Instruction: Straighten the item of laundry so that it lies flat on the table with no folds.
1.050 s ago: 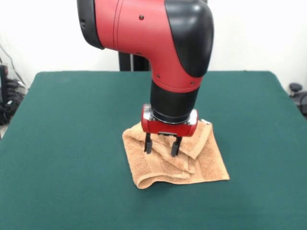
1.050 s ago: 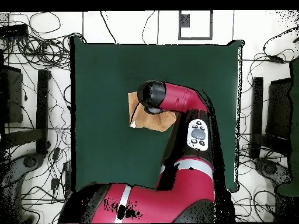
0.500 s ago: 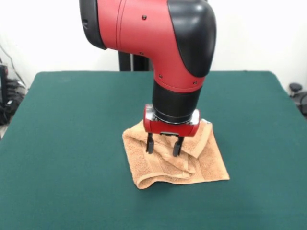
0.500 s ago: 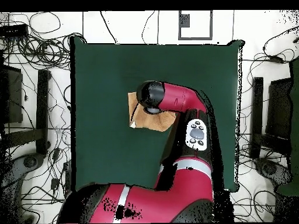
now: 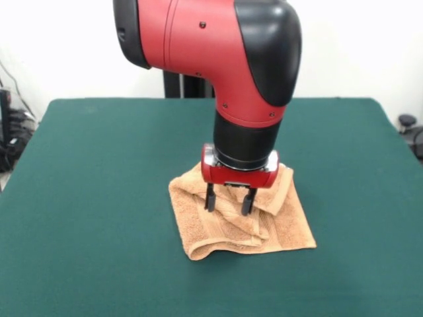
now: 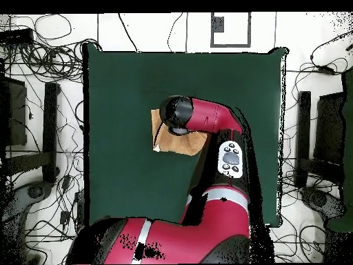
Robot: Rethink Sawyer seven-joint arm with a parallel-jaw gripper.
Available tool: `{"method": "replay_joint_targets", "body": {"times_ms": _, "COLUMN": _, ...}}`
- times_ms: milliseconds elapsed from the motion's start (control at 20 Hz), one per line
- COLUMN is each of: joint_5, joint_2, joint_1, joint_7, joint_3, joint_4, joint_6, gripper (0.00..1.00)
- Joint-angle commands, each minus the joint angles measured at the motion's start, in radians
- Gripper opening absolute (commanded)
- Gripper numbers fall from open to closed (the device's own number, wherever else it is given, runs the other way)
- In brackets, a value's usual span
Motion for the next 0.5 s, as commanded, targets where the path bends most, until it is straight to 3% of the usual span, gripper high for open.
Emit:
{"method": "replay_joint_targets", "body": {"times_ms": 50, "joint_5": 0.050, "joint_2": 0.033, "joint_1": 0.034, "joint_7": 0.202, "joint_3": 0.119, "joint_4": 0.112, "joint_6": -0.049, "gripper": 1.00}}
{"method": "replay_joint_targets", "body": {"times_ms": 500, "joint_5": 0.053, "joint_2": 0.004, "joint_1": 0.029, "joint_7": 0.189, "joint_3": 0.143, "joint_4": 0.194, "joint_6": -0.069, "gripper": 1.00}}
